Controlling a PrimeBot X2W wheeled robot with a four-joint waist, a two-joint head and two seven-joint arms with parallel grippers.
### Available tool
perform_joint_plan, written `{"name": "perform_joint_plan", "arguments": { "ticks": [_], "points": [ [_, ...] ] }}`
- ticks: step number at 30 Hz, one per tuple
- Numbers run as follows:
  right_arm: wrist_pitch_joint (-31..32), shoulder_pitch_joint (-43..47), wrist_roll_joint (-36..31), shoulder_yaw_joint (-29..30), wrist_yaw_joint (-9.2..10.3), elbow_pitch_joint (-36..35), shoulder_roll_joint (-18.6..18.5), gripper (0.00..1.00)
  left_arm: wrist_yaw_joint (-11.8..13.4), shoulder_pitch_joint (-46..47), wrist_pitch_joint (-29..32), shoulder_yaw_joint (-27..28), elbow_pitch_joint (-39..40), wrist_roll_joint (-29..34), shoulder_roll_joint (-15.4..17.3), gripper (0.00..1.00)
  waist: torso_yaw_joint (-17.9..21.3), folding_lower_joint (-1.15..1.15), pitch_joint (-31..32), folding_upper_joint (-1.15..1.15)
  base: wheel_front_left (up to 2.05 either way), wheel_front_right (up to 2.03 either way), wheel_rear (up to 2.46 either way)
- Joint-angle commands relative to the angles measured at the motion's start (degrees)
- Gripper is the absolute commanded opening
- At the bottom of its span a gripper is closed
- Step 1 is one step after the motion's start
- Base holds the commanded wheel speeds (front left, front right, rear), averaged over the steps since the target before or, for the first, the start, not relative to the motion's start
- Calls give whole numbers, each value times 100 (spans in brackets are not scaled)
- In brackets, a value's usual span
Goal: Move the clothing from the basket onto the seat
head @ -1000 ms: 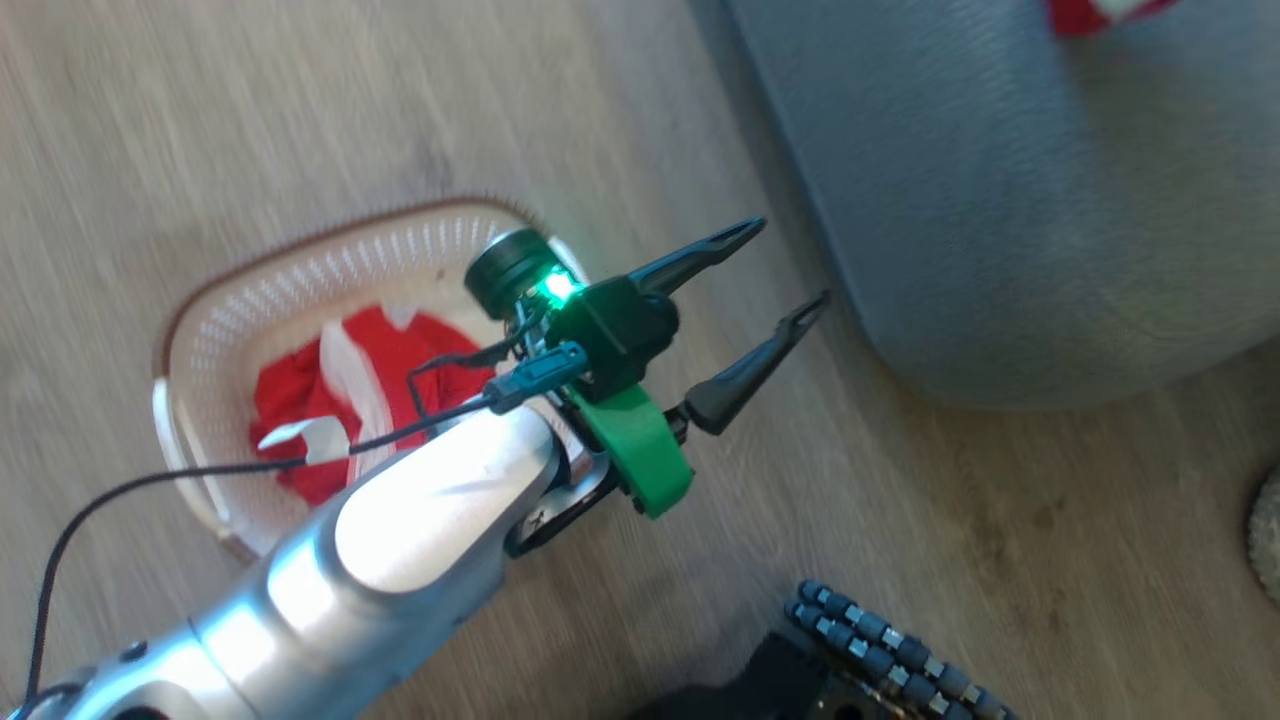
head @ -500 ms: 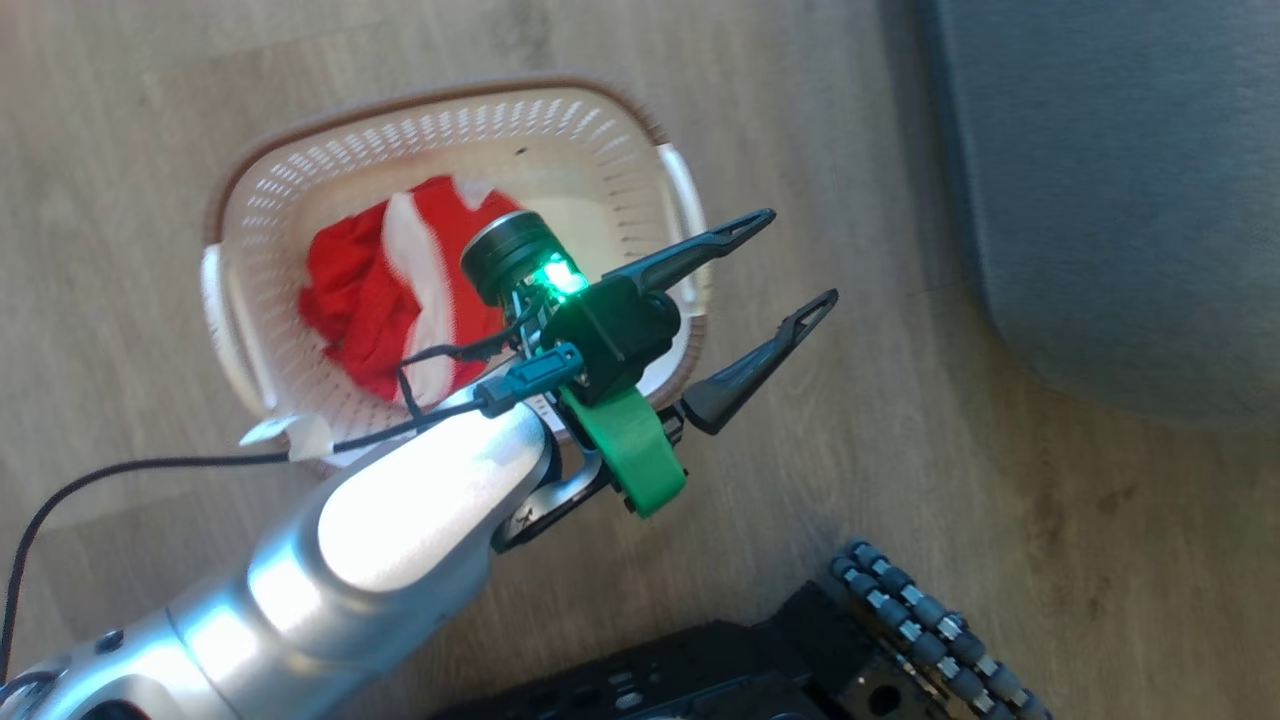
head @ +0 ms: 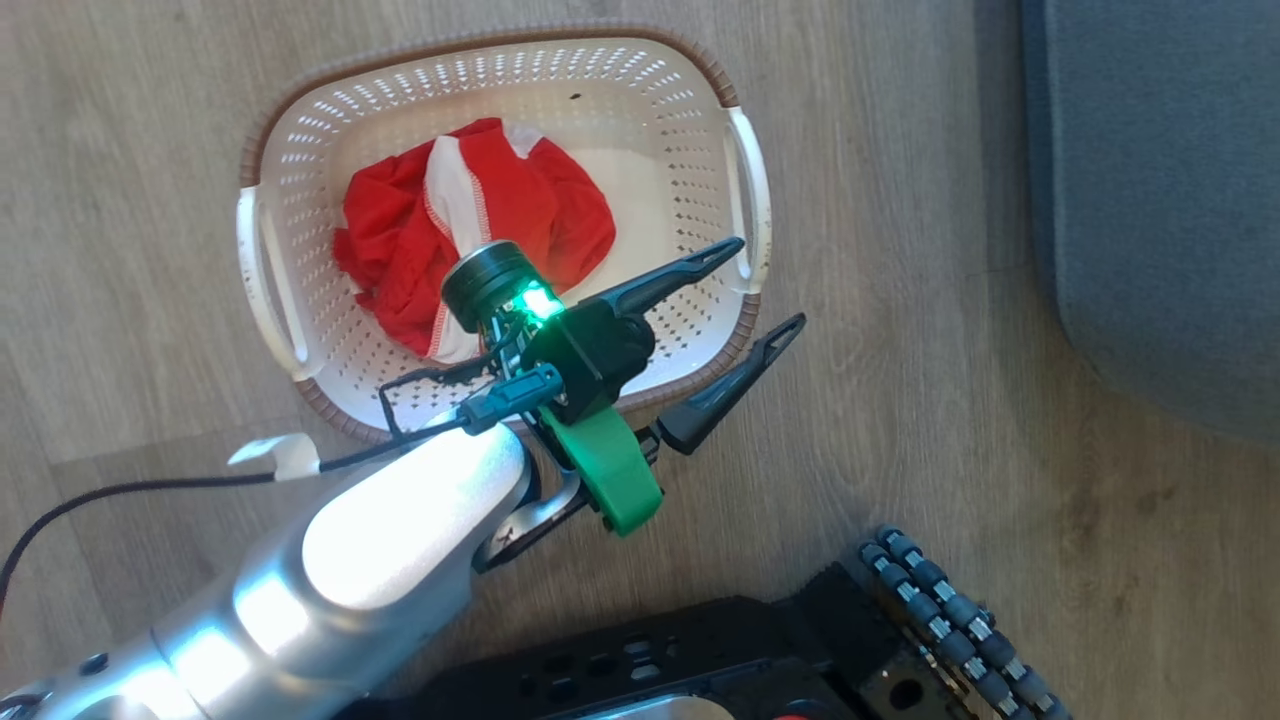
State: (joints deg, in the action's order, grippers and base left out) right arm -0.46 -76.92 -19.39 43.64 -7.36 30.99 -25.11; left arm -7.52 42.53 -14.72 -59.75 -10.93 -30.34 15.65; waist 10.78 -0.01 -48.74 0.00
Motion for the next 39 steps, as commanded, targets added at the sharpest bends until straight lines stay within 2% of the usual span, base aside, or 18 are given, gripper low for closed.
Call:
{"name": "perform_joint_plan", "arguments": {
  "ticks": [1,6,11,12,13,14,22,25,31,34,39],
  "points": [
    [93,140,-73,192,-13,-126,-196,0,3,-114,-28,84,158,-46,34,100,-40,1,4,0,0,0,0],
    [22,294,25,275,-13,597,-169,0,3,-104,-28,203,146,-96,41,100,-74,1,-18,0,0,0,0],
    [-223,289,181,304,-13,1463,-348,0,3,-91,-28,247,93,-119,-3,100,-111,1,21,0,0,0,0],
    [-305,300,225,277,-13,1626,-393,31,3,-92,-28,266,88,-123,-17,100,-122,1,42,0,0,0,0],
    [-401,330,254,218,-13,1777,-445,69,3,-99,-28,288,82,-129,-31,100,-131,1,67,0,0,0,0],
    [-509,362,280,157,-13,1912,-501,100,3,-105,-28,304,77,-131,-46,100,-143,1,99,0,0,0,0],
    [-1272,537,802,-713,-13,2786,-705,100,3,-152,-28,468,30,-112,-201,100,-221,1,518,0,0,0,0],
    [-1387,671,1041,-1184,-13,2964,-745,100,3,-198,-28,500,-5,-112,-275,100,-256,1,756,0,0,0,0],
    [-1445,1093,1519,-1764,-13,3141,-876,100,3,-329,-28,581,-70,-129,-387,100,-334,1,1222,0,0,0,0],
    [-1451,1505,1844,-2067,-13,2929,-848,100,3,-476,-28,711,-134,-134,-450,100,-385,1,1535,0,0,0,0],
    [-1453,2345,2561,-2859,-13,2088,-576,100,3,-799,-28,979,-231,-129,-494,100,-421,1,2048,0,0,0,0]
  ]
}}
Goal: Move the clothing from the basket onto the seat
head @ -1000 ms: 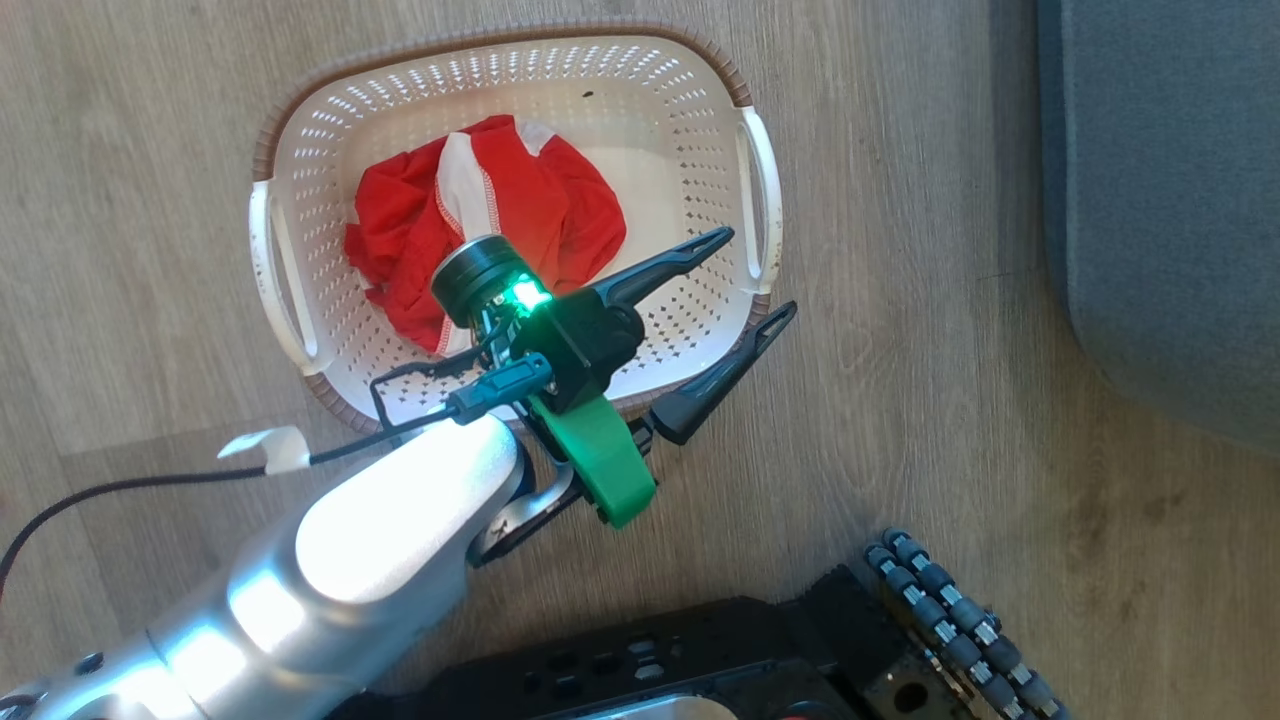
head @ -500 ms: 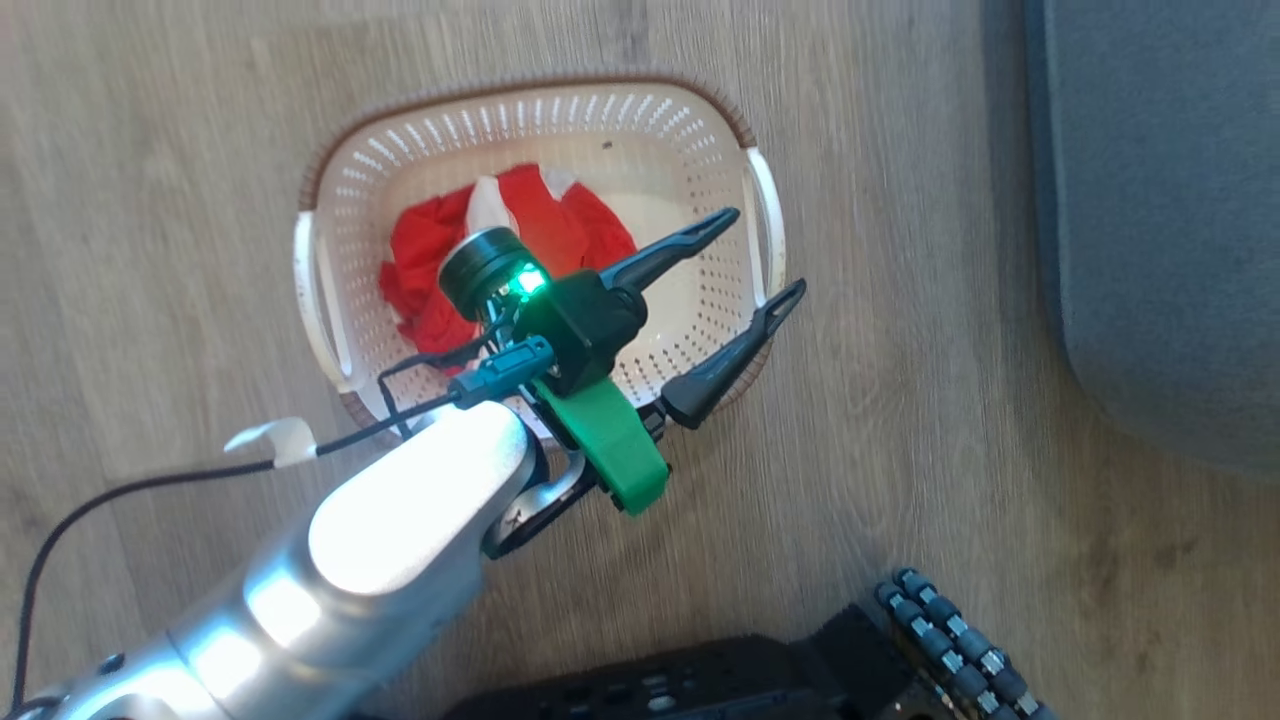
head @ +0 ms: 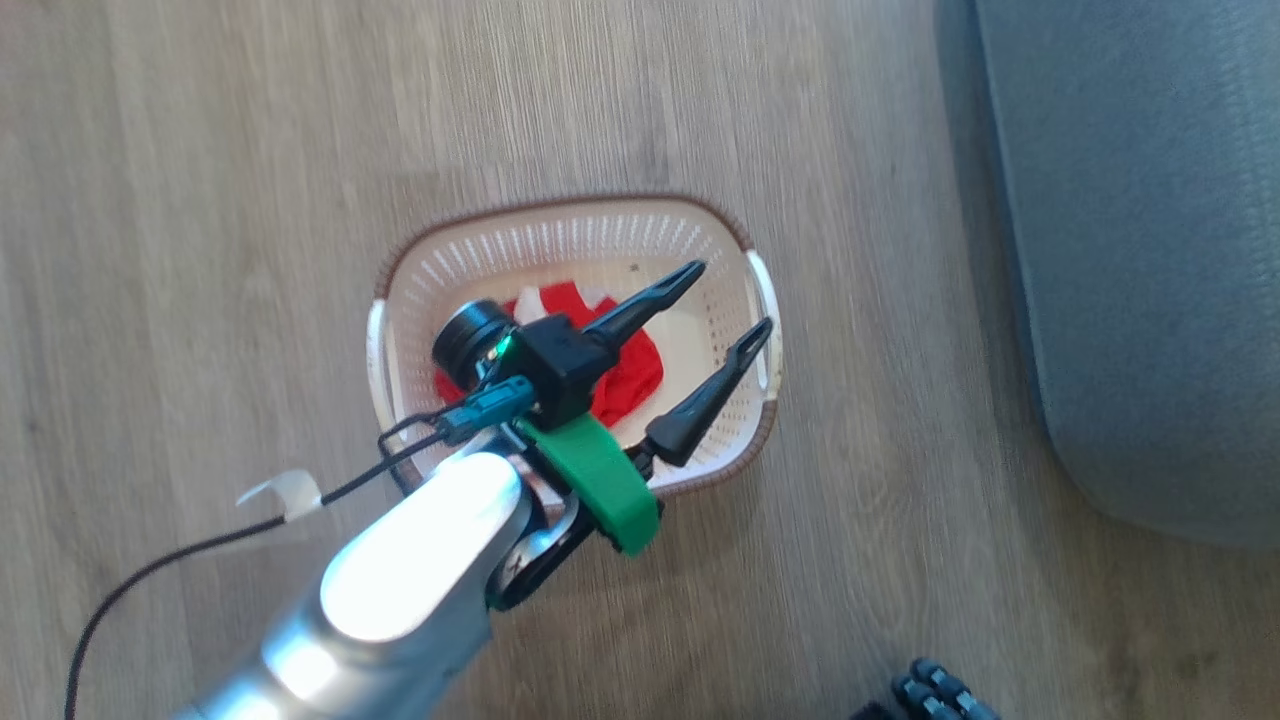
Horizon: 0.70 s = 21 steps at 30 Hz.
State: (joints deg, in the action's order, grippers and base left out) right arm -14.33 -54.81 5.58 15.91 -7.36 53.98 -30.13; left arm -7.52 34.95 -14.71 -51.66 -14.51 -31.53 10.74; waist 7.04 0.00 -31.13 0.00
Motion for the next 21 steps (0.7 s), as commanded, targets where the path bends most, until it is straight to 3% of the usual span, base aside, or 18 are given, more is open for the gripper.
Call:
{"name": "perform_joint_plan", "arguments": {
  "ticks": [1,9,15,21],
  "points": [
    [-65,289,221,-246,-13,-413,-21,100,3,-108,-29,225,95,-17,-5,100,-55,0,386,0,0,0,0],
    [-66,1399,989,-1225,-13,-2125,486,100,3,-712,-29,1128,-149,169,-92,100,-252,0,1152,0,0,0,0],
    [-66,2347,917,-1556,-13,-3364,1143,100,3,-1210,-29,2045,-255,411,-235,100,-537,0,1602,0,0,0,0],
    [-66,3075,889,-1806,-13,-4136,1650,100,3,-1583,-29,2952,-249,741,-343,100,-814,0,1954,0,0,0,0]
  ]
}}
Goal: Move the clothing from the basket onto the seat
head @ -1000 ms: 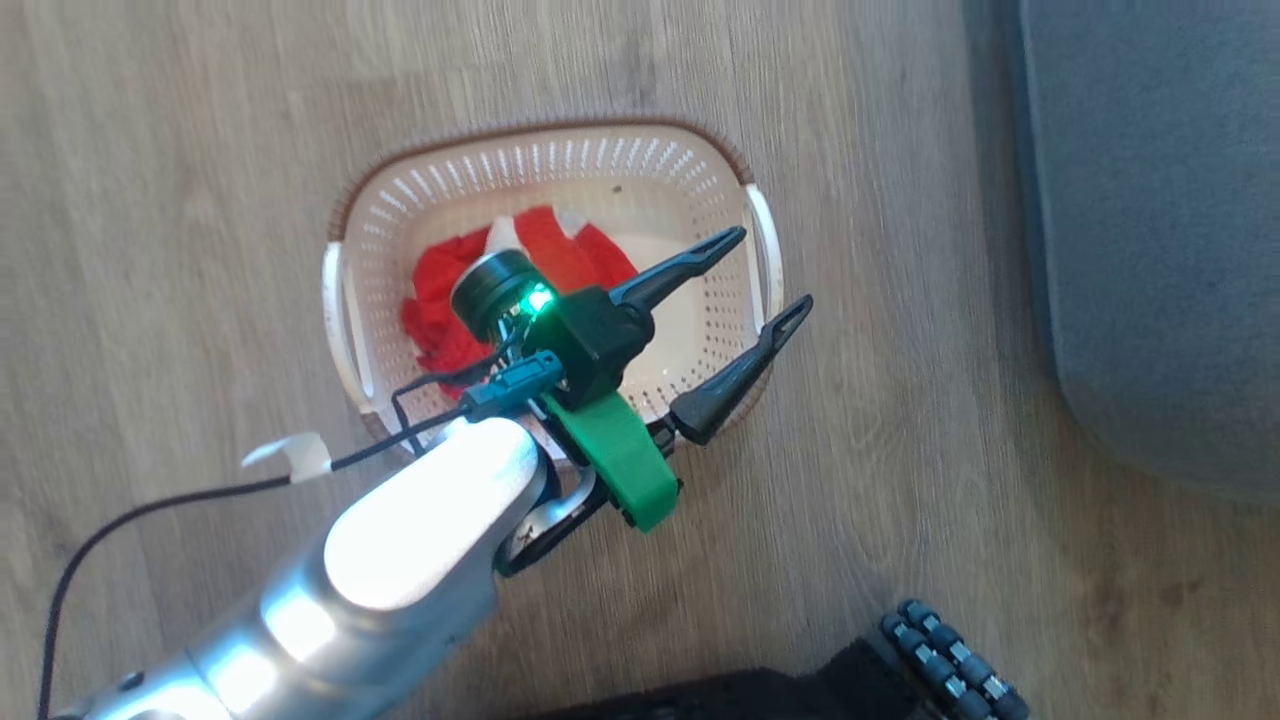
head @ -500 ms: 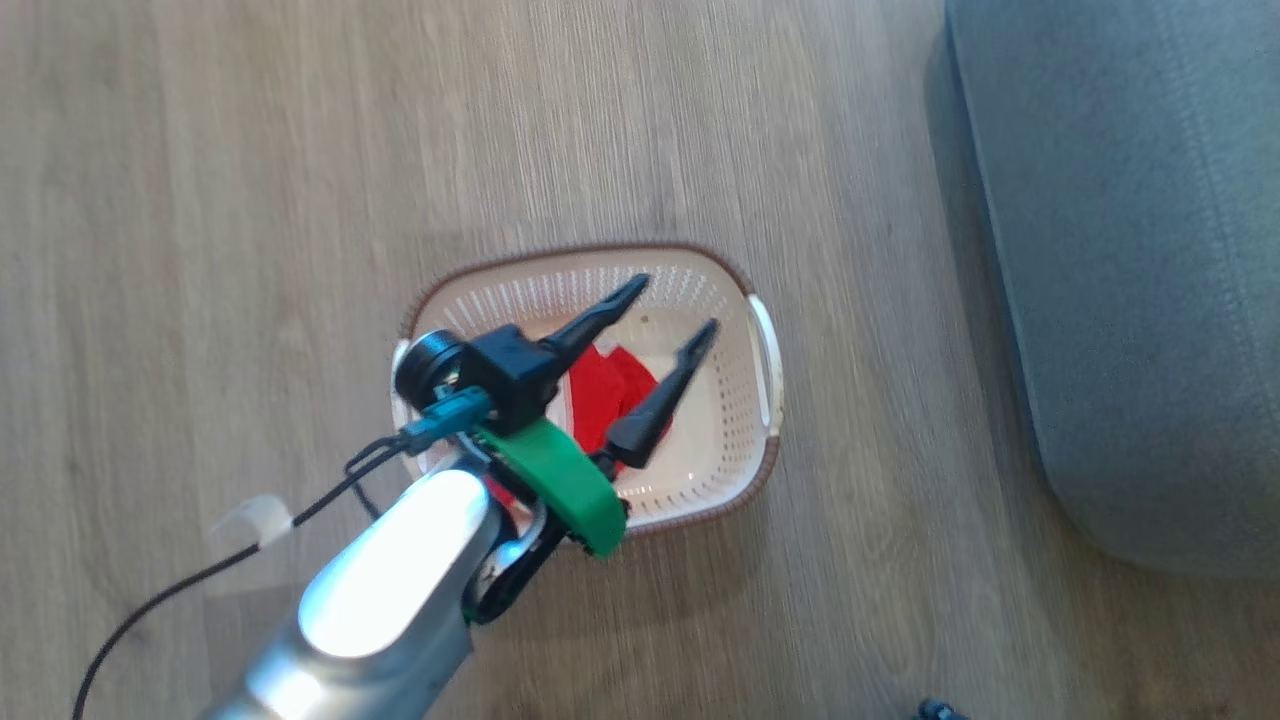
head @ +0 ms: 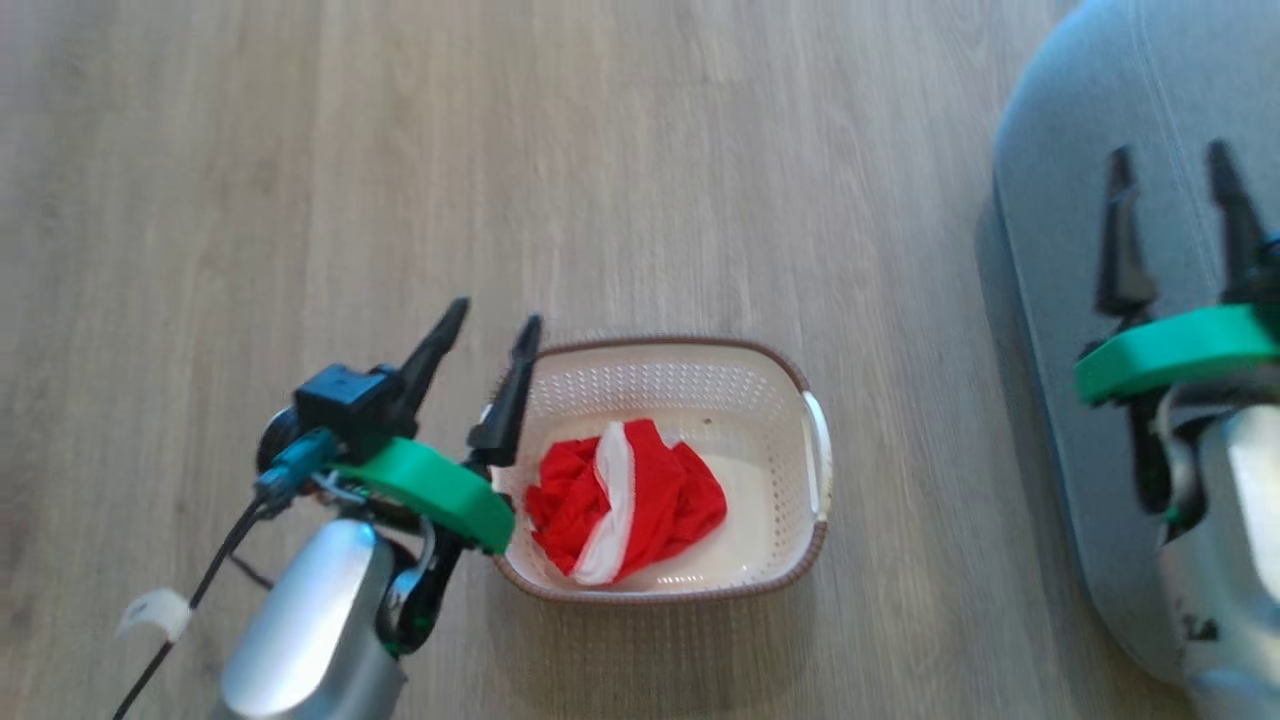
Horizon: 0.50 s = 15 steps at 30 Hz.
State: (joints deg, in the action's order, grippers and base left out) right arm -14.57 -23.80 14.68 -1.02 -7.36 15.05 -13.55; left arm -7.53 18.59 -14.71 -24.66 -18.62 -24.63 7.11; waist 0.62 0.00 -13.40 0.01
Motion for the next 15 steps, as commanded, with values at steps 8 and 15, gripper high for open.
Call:
{"name": "perform_joint_plan", "arguments": {
  "ticks": [8,15],
  "points": [
    [-42,569,-27,-450,-13,-412,363,100,4,-458,-29,1271,204,514,-126,100,-416,0,601,-1,0,0,0],
    [-42,1014,-39,-573,-13,-363,529,100,126,-851,-29,2045,315,1024,-231,100,-484,0,902,-1,0,0,0]
  ]
}}
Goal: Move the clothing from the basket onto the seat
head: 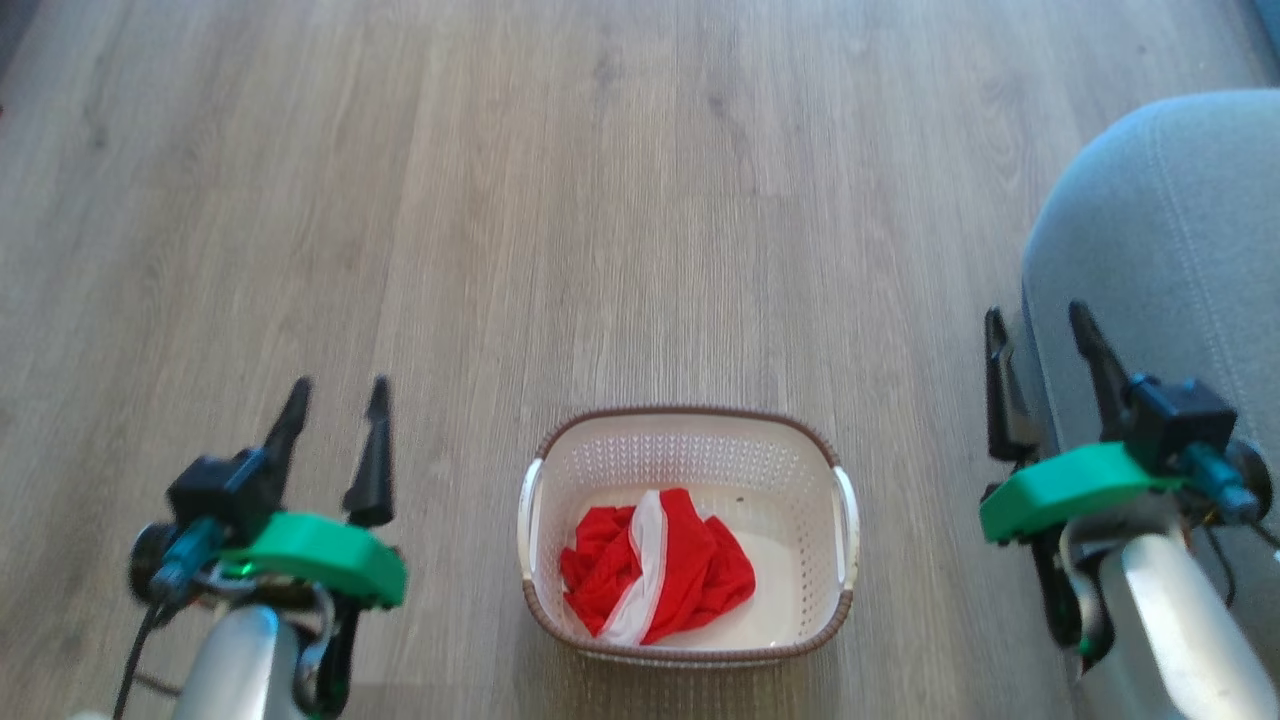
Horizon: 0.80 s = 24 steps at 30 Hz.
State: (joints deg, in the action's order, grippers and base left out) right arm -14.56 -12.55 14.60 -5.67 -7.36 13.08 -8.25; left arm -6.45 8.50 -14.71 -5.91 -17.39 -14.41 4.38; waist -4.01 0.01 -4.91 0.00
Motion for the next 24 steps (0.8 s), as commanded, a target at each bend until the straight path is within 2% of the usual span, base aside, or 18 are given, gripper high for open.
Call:
{"name": "perform_joint_plan", "arguments": {
  "ticks": [1,6,13,24],
  "points": [
    [-43,-40,-53,-113,-13,-173,30,100,52,84,-29,286,205,77,26,100,-17,-1,106,0,0,0,0],
    [-43,450,-143,-79,-13,-241,249,100,207,-345,-29,827,308,373,-71,100,-5,-1,389,0,0,0,0],
    [-43,1051,-305,-85,-13,-258,392,100,222,-782,-29,1051,531,611,-134,100,49,-1,554,0,0,0,0],
    [-43,1282,-403,64,-13,-418,492,100,325,-1258,-29,887,748,636,-148,100,232,-1,644,0,0,0,0]
  ]
}}
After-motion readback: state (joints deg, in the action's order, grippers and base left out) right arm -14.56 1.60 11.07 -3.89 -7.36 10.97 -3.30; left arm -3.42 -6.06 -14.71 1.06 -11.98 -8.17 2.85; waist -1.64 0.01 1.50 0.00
